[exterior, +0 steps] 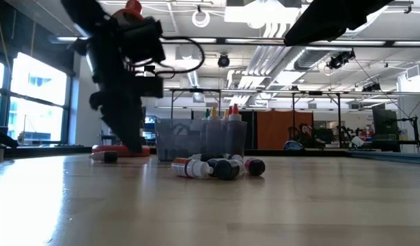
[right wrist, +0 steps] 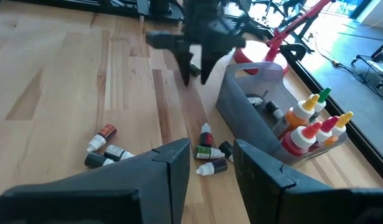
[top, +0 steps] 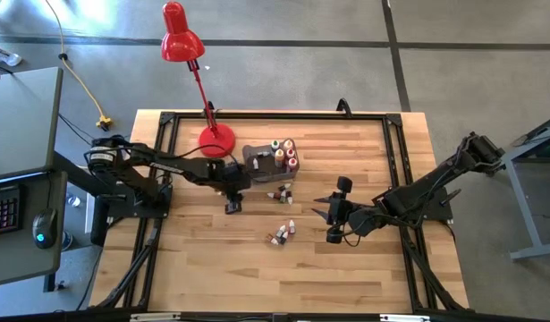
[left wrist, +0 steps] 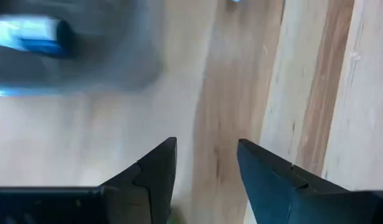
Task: Pick & Place food coloring
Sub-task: Put the left small green food coloring bottle into the bin
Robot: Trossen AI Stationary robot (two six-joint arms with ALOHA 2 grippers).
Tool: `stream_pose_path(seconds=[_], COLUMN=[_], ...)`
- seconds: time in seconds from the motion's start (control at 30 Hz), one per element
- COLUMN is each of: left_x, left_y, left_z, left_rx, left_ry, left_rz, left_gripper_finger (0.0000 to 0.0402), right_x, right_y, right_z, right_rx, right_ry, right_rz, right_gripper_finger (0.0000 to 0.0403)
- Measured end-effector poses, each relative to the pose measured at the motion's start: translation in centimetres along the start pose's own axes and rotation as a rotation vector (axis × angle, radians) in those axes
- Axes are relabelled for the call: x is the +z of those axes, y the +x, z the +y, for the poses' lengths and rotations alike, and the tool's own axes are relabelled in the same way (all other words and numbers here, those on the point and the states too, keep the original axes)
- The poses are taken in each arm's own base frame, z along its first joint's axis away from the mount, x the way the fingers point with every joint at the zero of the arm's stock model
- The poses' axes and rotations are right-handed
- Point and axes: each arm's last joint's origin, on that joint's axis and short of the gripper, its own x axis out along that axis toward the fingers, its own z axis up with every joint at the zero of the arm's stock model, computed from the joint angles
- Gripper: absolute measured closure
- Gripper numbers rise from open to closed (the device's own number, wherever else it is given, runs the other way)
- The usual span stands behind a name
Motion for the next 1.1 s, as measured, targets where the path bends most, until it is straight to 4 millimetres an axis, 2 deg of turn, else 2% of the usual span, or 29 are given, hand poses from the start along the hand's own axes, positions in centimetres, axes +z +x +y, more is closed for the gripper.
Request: stream_pose_path(seconds=[0.13, 0.23, 0.37, 0.6, 0.73, 1.1], left_x=[1.2, 2.0, 1.6, -0.6, -0.7, -1.2], left_y=[-2.1, -3.0, -2.8, -1.6, -1.4, -1.5], left_z=[0.1, 0.1, 0.1, 0.5, 0.5, 0.6], left_rx=[0.04, 0.049, 0.051, 0.171, 0.196, 0.265], left_ry=[0.028, 0.025, -0.103, -0.379, -0.519, -0.699], left_rz=[0.12, 0.128, 0.146, 0.194, 0.163, 0.175], left_gripper_finger=[0.0236, 0.0236, 0.0236, 0.0236, 0.0236, 0.0236], right_x=[0.0, 0.0, 0.0, 0.0, 0.0, 0.0], right_y=[0.0, 0.0, 0.0, 0.0, 0.0, 0.0], right_z=[0.0, 0.0, 0.0, 0.0, 0.0, 0.0], right_rx=[0.0, 0.001, 0.001, 0.002, 0.002, 0.002], right_ry=[0.001, 0.001, 0.001, 0.004, 0.004, 0.007], right_rz=[0.0, 0.0, 0.0, 0.0, 0.0, -0.003], right_gripper_finger=[0.0286, 0.0286, 0.0286, 0.0286, 0.0286, 0.0286])
